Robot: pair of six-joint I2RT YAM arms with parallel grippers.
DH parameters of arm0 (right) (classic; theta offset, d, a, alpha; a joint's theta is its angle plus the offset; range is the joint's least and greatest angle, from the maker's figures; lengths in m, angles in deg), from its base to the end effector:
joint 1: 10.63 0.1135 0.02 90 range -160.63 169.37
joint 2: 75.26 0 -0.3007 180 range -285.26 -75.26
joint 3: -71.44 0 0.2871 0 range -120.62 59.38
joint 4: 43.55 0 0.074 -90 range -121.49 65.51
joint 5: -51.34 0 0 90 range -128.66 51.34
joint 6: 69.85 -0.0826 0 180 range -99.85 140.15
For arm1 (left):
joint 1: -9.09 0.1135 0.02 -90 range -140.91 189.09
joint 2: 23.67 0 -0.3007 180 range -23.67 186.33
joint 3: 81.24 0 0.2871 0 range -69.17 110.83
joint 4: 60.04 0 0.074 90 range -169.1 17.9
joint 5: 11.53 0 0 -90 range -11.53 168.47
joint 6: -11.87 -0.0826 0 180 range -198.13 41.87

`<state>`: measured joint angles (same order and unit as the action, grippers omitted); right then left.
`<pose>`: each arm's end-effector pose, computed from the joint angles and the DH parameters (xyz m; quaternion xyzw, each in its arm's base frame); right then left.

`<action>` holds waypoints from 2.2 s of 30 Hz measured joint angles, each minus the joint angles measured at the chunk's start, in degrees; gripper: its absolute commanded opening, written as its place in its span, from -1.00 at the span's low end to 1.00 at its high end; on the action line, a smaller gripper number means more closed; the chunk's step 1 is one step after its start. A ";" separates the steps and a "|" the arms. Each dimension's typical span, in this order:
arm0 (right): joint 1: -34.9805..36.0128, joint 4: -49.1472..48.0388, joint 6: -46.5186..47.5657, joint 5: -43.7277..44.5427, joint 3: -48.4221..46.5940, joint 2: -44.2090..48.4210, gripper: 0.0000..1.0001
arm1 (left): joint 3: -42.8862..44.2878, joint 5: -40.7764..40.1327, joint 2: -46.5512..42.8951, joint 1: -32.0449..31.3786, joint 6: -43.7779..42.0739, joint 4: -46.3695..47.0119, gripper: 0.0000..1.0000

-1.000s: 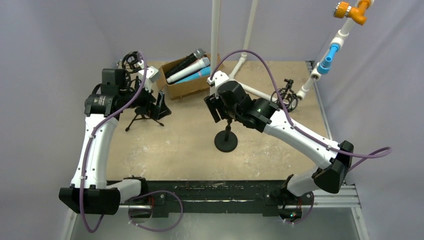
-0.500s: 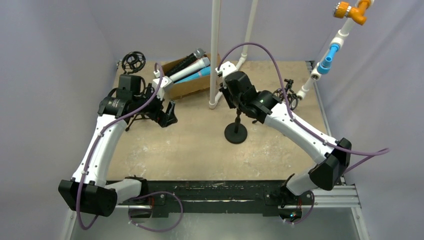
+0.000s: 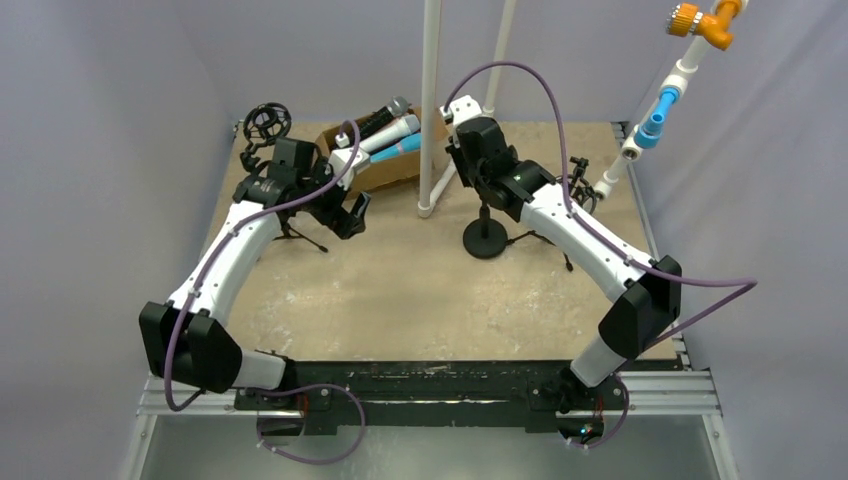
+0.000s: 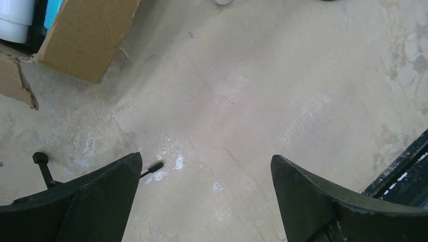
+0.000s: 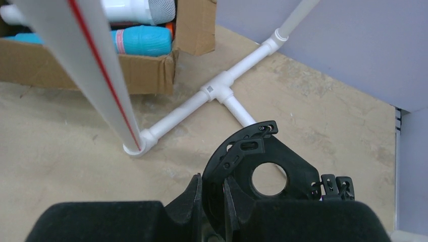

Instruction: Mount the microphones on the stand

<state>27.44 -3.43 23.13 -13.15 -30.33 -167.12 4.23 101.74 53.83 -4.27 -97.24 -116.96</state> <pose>0.3691 0.2439 0.3887 -0.1934 0.8305 -0.0360 0.5212 0.3210 -0.1098 0.3338 0.3243 0.8609 -0.1714 0.3525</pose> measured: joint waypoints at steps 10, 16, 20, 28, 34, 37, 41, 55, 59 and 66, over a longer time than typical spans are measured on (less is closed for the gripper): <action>-2.93 -3.17 -2.78 -1.25 -4.50 -4.02 -0.91 | 0.63 -4.07 4.68 -0.28 -0.02 5.07 1.00; -5.09 -4.02 -7.17 -3.91 -7.78 -7.50 -0.78 | 1.22 -6.03 6.14 -0.31 -0.04 8.76 1.00; -7.61 -4.46 -10.54 -5.60 -8.66 -8.33 -0.59 | 4.37 -8.79 10.10 -0.74 -0.22 11.08 1.00; -12.11 -3.52 -14.47 -6.64 -8.83 -8.28 0.43 | 6.73 -16.87 16.96 -3.32 -2.91 17.99 0.74; -12.31 -0.13 -14.47 -8.24 -12.35 -8.28 0.46 | 8.61 -21.00 22.12 -3.65 -4.81 21.27 0.59; -12.15 0.85 -14.36 -8.63 -14.67 -7.76 0.41 | 8.79 -22.51 23.47 -3.65 -6.05 22.58 0.53; -11.63 1.46 -14.43 -9.99 -14.82 -4.50 0.34 | 9.44 -23.78 24.59 -3.65 -7.74 23.61 0.49; -1.57 -1.11 -15.56 -9.79 -0.55 9.73 0.23 | 14.12 -27.96 30.84 -3.65 -10.45 22.73 -0.93; -1.01 -1.84 -17.22 -9.75 4.76 13.03 0.17 | 14.16 -29.33 30.82 -3.74 -10.36 21.42 -1.00; 5.27 -4.42 -21.09 -9.62 11.02 14.91 0.22 | 13.88 -28.89 28.76 -4.28 -4.59 16.94 -1.00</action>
<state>32.70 -7.85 2.04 -22.76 -19.31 -152.21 18.11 72.85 82.59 -8.56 -101.83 -100.02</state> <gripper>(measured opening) 0.591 0.038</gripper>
